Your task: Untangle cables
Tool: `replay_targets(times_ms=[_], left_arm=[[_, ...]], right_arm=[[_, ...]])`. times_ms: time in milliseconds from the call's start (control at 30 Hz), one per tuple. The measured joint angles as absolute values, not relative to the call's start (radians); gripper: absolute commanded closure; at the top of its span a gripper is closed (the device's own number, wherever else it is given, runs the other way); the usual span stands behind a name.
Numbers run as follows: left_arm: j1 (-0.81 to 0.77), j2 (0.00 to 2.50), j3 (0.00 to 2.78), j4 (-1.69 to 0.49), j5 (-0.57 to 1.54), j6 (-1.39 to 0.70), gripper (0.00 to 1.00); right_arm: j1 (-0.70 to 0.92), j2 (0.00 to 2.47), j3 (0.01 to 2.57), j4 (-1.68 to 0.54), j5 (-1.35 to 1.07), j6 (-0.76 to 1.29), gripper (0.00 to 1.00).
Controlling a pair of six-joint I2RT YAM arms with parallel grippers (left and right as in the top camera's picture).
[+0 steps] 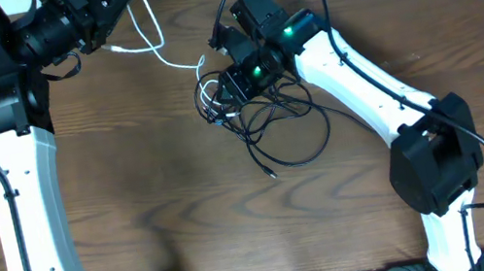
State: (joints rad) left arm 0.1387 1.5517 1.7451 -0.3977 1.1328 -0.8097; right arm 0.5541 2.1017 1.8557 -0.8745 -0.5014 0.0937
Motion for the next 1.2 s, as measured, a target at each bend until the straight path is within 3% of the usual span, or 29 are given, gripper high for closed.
replay_targets(times_ms=[267,767,1067,1133,1200], left_arm=[[0.141,1.552,1.745,-0.401,1.114,-0.756,0.92],[0.141,1.552,1.745,-0.401,1.111,-0.751,0.92],[0.141,1.552,1.745,-0.401,1.108,-0.75,0.92],[0.141,1.552,1.745,-0.401,1.108,-0.75,0.93],[0.141,1.552,1.745,-0.401,1.107,-0.75,0.92]], right_arm=[[0.554,2.17,1.855,-0.814,-0.509,0.082,0.6],[0.482,2.217,1.855,-0.772,-0.757,0.066,0.61],[0.492,2.334,1.852,-0.638,-0.891,0.095,0.7],[0.492,2.341,1.852,-0.601,-0.922,0.112,0.74],[0.492,2.341,1.852,-0.567,-0.957,0.13,0.84]])
